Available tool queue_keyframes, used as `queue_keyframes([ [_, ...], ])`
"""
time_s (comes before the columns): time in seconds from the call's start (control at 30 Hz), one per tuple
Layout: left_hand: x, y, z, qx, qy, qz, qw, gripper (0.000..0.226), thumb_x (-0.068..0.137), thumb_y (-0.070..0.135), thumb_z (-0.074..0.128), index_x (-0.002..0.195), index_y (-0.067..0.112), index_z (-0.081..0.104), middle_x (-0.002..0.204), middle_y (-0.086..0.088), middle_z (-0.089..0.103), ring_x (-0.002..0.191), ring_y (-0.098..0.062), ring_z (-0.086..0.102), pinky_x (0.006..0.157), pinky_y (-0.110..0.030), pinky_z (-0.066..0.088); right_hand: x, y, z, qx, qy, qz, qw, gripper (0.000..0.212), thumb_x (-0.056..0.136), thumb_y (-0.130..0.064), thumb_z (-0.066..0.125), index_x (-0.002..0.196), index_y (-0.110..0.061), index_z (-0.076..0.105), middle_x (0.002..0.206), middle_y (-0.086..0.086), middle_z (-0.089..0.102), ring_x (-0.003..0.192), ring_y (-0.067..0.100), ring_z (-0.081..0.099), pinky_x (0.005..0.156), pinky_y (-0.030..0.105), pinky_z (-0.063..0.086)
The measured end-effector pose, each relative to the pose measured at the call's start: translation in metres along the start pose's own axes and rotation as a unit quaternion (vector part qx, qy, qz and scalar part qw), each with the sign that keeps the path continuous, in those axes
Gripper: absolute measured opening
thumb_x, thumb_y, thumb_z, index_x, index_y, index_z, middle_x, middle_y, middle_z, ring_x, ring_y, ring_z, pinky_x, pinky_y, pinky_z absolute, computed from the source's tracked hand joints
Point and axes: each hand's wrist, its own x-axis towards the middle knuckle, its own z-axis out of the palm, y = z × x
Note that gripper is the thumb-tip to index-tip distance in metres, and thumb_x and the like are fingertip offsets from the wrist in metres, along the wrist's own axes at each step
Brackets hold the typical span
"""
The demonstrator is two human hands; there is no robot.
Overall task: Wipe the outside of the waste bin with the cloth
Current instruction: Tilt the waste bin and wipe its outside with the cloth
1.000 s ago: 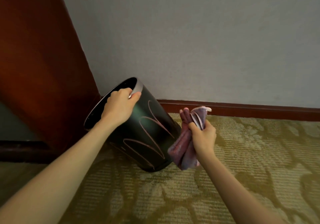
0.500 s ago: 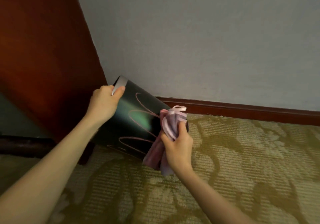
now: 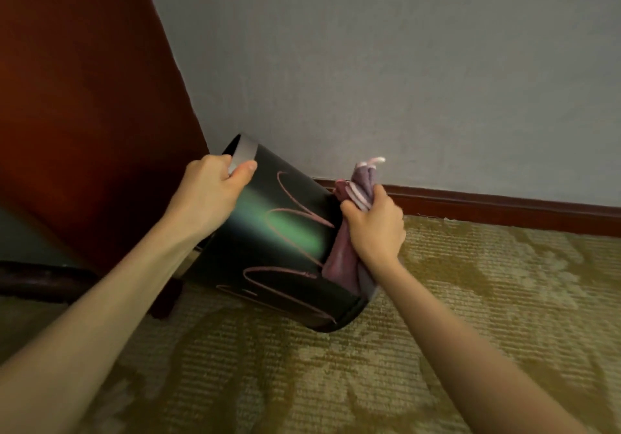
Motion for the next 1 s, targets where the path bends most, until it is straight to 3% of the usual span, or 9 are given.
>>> queue_keyframes([
  [0.1,-0.005,-0.003,-0.002,-0.004,0.001,0.012,1.000,0.052,0.093,0.037,0.047,0.075,-0.011,0.056,0.073,-0.029,0.060,0.068,-0.041,0.056,0.061,-0.048,0.041,0.036,0.001,0.003,-0.035,-0.074,0.053,0.995,0.041,0.072,-0.049,0.065,0.100,-0.018,0.064,0.088,0.006,0.064,0.082,0.029,0.061,0.065,0.033,0.038],
  [0.23,-0.004,0.002,0.000,-0.013,0.001,0.007,1.000,0.052,0.093,0.037,0.048,0.075,-0.012,0.055,0.074,-0.030,0.059,0.069,-0.040,0.056,0.063,-0.049,0.042,0.061,0.004,0.009,-0.061,-0.142,0.087,0.984,0.057,0.071,-0.057,0.068,0.107,-0.014,0.065,0.105,0.013,0.066,0.095,0.034,0.062,0.070,0.034,0.042],
  [0.33,0.002,0.006,0.002,-0.015,-0.001,-0.016,1.000,0.054,0.093,0.037,0.049,0.069,-0.012,0.049,0.067,-0.027,0.053,0.063,-0.036,0.049,0.058,-0.043,0.035,0.055,0.004,0.008,-0.064,-0.106,0.087,0.988,0.056,0.072,-0.058,0.067,0.104,-0.012,0.065,0.103,0.014,0.066,0.096,0.037,0.061,0.068,0.033,0.039],
  [0.5,0.002,0.008,0.002,-0.015,-0.012,-0.024,1.000,0.052,0.093,0.039,0.047,0.057,0.001,0.042,0.055,-0.011,0.042,0.056,-0.028,0.039,0.056,-0.038,0.027,0.013,0.007,-0.004,-0.026,-0.017,0.067,0.997,0.037,0.075,-0.041,0.063,0.098,-0.013,0.061,0.094,0.011,0.067,0.086,0.035,0.061,0.066,0.032,0.037],
  [0.63,0.006,0.014,0.005,-0.007,-0.010,-0.024,1.000,0.054,0.093,0.039,0.046,0.063,-0.006,0.047,0.063,-0.020,0.050,0.061,-0.034,0.046,0.058,-0.039,0.033,-0.038,0.008,-0.006,0.033,0.076,0.066,0.994,0.031,0.077,-0.031,0.063,0.102,-0.015,0.053,0.082,-0.001,0.059,0.069,0.022,0.052,0.065,0.029,0.033],
  [0.73,0.010,0.020,0.006,-0.002,-0.003,-0.030,1.000,0.055,0.092,0.039,0.046,0.069,-0.011,0.051,0.069,-0.023,0.053,0.065,-0.036,0.049,0.058,-0.040,0.035,-0.075,0.009,-0.003,0.085,0.085,0.052,0.991,0.033,0.076,-0.025,0.065,0.093,-0.031,0.036,0.079,-0.011,0.052,0.063,0.012,0.046,0.064,0.027,0.033],
  [0.8,0.010,0.021,0.006,0.002,0.001,-0.027,1.000,0.056,0.092,0.039,0.048,0.069,-0.011,0.052,0.071,-0.025,0.055,0.064,-0.035,0.050,0.057,-0.039,0.035,-0.089,0.011,0.000,0.087,0.074,0.037,0.993,0.039,0.076,-0.024,0.064,0.088,-0.034,0.029,0.079,-0.007,0.054,0.064,0.018,0.052,0.062,0.029,0.034],
  [0.9,0.005,0.018,0.003,0.005,-0.005,-0.005,1.000,0.055,0.092,0.039,0.049,0.068,-0.010,0.054,0.069,-0.024,0.055,0.062,-0.035,0.049,0.055,-0.039,0.034,-0.089,0.013,0.002,0.068,0.074,0.031,0.994,0.037,0.074,-0.027,0.064,0.087,-0.031,0.030,0.079,-0.003,0.057,0.066,0.026,0.055,0.061,0.031,0.036],
  [1.0,-0.003,0.016,0.000,0.013,0.001,0.013,1.000,0.052,0.093,0.038,0.048,0.071,-0.008,0.059,0.069,-0.024,0.059,0.066,-0.038,0.054,0.060,-0.046,0.041,-0.076,0.015,-0.001,0.059,0.067,0.014,0.996,0.033,0.073,-0.028,0.065,0.088,-0.029,0.036,0.077,-0.006,0.055,0.063,0.022,0.051,0.061,0.031,0.036],
])
